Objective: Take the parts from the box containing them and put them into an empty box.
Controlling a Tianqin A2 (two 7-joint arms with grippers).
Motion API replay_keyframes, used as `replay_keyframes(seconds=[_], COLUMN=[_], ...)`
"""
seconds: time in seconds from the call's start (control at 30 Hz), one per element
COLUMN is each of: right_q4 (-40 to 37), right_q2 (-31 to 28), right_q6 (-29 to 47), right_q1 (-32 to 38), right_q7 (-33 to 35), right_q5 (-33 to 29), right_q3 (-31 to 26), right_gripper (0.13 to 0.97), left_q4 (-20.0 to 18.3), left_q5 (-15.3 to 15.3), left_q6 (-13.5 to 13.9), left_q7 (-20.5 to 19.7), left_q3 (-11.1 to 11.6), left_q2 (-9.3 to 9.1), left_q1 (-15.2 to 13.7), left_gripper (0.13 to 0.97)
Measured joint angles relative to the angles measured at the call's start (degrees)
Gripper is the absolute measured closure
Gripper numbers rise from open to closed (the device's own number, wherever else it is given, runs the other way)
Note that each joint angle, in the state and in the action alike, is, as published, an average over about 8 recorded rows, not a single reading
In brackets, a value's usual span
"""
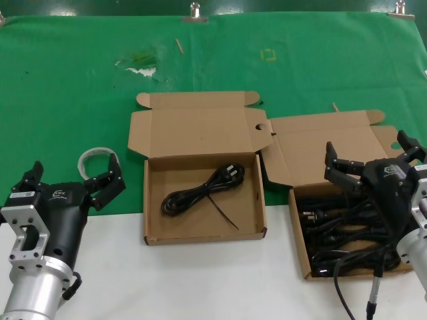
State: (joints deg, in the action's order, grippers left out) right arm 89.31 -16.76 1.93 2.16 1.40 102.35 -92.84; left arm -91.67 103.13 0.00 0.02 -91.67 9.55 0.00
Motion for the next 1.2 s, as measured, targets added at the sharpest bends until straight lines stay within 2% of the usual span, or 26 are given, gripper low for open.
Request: replay_keyframes(seconds=[1.2], right_q4=[0.0], right_q2=[0.0], right_q6=[0.0], right_q1=[0.0], right_q7=[0.0], right_q5=[0.0], right_q3=[0.0], right_gripper=[0.129], left_q4=[0.0], left_q5=[0.0], left_q6=[0.0], left_q7=[0.0], left_q3=[0.0], left_q2=[0.00], left_q1=[0.0], left_gripper=[0.132])
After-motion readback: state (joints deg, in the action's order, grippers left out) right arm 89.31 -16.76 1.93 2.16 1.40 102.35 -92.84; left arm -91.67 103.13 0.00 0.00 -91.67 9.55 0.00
